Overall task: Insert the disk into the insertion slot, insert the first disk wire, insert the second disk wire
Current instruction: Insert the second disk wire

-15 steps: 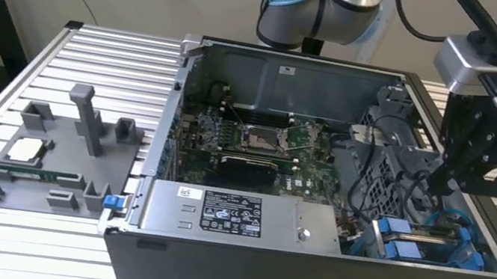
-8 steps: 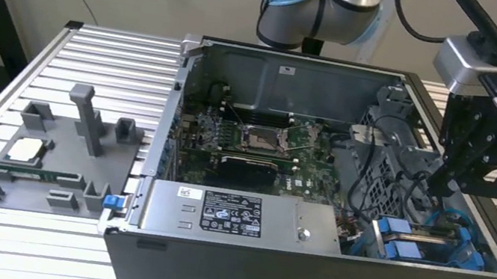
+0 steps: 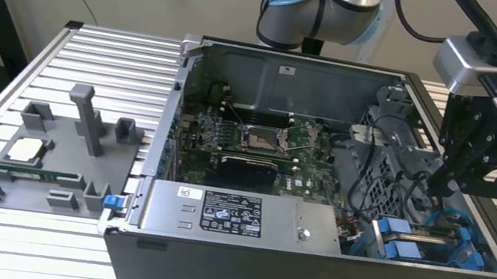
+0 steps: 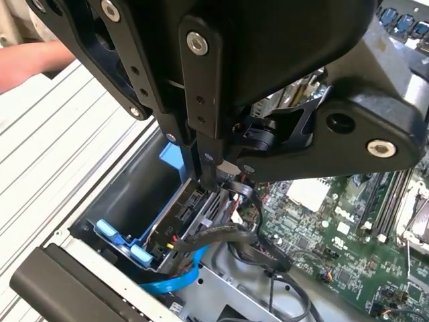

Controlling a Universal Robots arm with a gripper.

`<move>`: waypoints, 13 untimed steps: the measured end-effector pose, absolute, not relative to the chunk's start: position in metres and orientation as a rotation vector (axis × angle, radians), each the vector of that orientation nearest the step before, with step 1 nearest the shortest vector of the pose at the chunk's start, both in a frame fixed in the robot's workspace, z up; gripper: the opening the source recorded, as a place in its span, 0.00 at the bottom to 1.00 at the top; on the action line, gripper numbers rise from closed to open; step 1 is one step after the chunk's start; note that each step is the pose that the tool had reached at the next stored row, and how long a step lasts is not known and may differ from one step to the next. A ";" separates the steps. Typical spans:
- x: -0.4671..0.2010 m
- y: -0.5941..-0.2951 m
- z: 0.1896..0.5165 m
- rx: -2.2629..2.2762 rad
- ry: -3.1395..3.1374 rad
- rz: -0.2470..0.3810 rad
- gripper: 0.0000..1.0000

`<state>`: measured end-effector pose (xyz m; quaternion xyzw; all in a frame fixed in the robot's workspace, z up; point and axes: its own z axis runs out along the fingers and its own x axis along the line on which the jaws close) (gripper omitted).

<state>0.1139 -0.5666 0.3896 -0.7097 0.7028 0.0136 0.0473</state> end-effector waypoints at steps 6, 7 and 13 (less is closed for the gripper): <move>0.114 -0.567 0.384 -2.179 2.157 0.013 0.00; 0.114 -0.567 0.383 -2.181 2.158 0.009 0.00; 0.114 -0.567 0.372 -2.183 2.160 0.005 0.00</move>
